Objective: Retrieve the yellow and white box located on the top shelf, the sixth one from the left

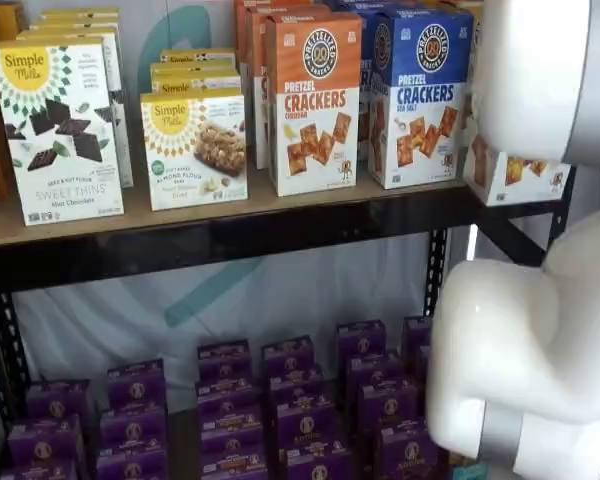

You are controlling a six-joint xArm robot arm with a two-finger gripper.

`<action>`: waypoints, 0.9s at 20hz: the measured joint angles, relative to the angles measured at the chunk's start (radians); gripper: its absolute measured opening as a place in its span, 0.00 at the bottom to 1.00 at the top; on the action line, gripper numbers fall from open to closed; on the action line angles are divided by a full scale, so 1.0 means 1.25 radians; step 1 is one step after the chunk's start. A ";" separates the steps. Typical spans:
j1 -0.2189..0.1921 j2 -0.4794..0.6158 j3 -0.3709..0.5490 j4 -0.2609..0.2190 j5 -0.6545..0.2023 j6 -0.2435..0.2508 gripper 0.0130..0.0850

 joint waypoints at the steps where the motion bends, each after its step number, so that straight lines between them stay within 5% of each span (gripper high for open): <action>1: 0.008 -0.012 0.010 -0.004 0.006 0.007 0.67; 10: 0.102 -0.092 0.080 -0.034 0.055 0.095 0.67; 18: 0.221 -0.154 0.139 -0.045 0.072 0.213 0.67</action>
